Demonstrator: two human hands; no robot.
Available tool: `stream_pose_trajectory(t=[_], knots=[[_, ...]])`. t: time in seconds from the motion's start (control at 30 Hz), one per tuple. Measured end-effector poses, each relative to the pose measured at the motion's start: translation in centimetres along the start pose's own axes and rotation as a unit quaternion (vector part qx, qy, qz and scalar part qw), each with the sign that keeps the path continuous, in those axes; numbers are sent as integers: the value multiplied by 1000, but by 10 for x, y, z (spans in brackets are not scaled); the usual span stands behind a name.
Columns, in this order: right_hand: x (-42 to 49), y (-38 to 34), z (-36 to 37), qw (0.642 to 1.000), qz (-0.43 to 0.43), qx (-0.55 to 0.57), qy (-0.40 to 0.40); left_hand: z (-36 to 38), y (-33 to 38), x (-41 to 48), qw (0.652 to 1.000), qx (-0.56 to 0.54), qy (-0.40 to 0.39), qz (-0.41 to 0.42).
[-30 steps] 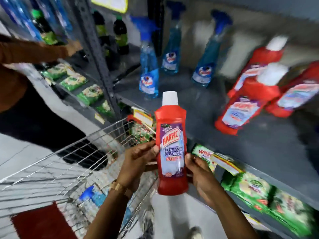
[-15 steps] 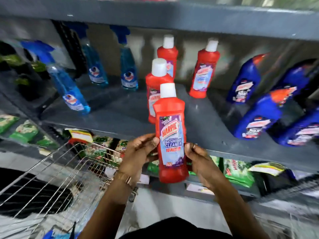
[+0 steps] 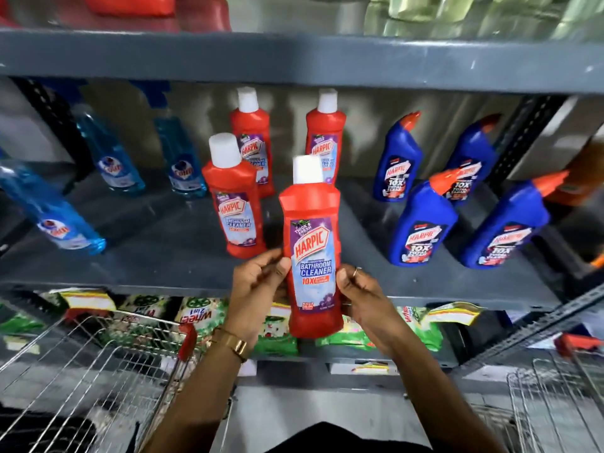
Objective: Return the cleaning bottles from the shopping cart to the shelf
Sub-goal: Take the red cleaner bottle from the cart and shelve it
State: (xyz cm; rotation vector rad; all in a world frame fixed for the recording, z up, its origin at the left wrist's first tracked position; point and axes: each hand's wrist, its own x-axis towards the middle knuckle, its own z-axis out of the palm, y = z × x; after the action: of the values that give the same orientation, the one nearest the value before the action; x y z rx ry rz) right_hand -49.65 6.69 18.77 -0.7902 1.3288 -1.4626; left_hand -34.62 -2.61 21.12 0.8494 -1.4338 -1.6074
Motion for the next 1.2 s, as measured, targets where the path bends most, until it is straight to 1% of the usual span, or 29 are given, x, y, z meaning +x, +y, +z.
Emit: stream_pose_trajectory(t=[0.07,0.17,0.23,0.3,0.37,0.47,0.57,0.8,0.93,1.03,1.1,1.2], knots=[[15,-7,-9,999,-35,16,8,14,4,16,999,5,-25,44],[40,-15,-22,997,-62,27,23,29,7,44,994,18,-62,90],[54,-17,-30,997,-75,19,27,36,1,62,992,34,-75,100],[64,-16,-37,996,-80,7,38,41,-7,75,992,34,-82,93],[71,-13,-42,995,-84,-6,52,46,-16,83,993,30,-77,89],[79,-8,-46,993,-97,-34,56,52,-29,89,996,-7,-43,75],[84,-10,-46,993,-106,-27,49,54,-34,93,998,-11,-23,65],[87,-2,-49,992,-110,-17,56,58,-38,93,997,-2,-11,71],[91,6,-50,988,-134,-27,69,57,-40,92,998,-10,-5,59],[88,16,-47,981,-157,-39,109,56,-40,88,998,-22,-15,64],[81,27,-42,969,-172,-57,168,54,-42,80,997,-18,-21,69],[62,46,-25,939,-193,-73,276,43,-49,66,998,-2,-12,61]])
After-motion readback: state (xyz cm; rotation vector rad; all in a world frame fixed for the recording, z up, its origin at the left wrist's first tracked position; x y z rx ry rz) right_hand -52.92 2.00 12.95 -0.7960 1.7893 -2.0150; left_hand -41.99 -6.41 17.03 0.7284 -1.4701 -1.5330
